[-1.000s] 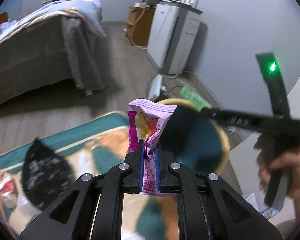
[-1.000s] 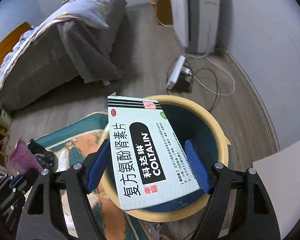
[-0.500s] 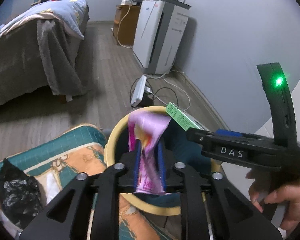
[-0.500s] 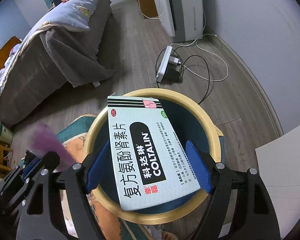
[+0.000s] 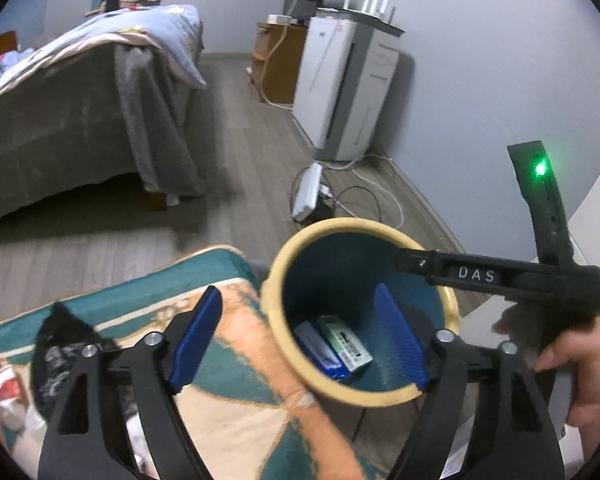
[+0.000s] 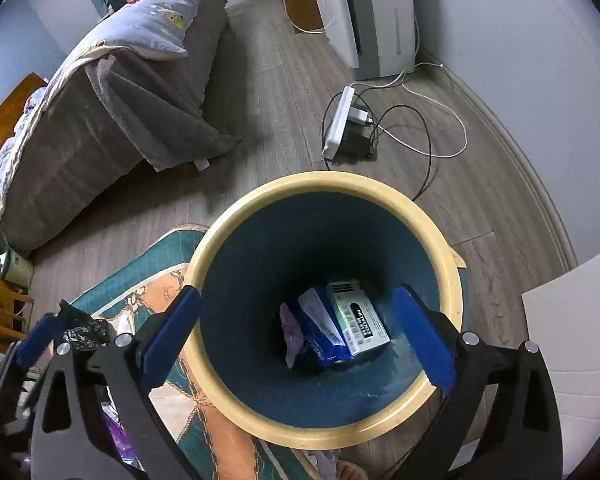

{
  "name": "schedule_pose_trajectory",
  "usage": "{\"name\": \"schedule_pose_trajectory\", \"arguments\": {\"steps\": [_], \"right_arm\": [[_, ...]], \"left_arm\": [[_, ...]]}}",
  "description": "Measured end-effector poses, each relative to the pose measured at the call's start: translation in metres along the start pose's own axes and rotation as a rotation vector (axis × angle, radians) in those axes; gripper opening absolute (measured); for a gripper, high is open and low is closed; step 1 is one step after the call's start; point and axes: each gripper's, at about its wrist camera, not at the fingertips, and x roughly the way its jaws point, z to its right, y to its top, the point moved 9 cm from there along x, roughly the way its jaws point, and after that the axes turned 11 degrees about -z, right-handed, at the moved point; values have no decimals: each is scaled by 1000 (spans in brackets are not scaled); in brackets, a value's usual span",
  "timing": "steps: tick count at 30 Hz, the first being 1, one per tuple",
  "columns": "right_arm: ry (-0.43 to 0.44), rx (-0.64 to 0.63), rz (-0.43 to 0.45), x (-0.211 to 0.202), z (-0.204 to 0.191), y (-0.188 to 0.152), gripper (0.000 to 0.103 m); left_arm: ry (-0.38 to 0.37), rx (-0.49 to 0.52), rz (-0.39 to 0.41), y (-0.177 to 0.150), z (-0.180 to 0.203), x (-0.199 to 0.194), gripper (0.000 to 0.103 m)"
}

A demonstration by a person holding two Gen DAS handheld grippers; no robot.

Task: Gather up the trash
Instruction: 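Carry wrapper and box over the bin and open both tools to drop them, then grasp the red-white paper cup with left tool while right tool grasps black plastic bag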

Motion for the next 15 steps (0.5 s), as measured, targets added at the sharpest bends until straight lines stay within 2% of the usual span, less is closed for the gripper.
{"name": "schedule_pose_trajectory", "arguments": {"steps": [2, 7, 12, 15], "right_arm": [[0, -8, -6, 1, -5, -1, 97], [-11, -62, -4, -3, -30, -5, 97], [-25, -166, 6, -6, -70, -15, 97], [-20, -228, 9, -6, -100, -23, 97]], "left_arm": [[14, -17, 9, -4, -11, -12, 89], [108, -42, 10, -27, -54, -51, 93], [242, -101, -5, -58, -120, -96, 95], [300, -155, 21, -74, -160, -121, 96]]}}
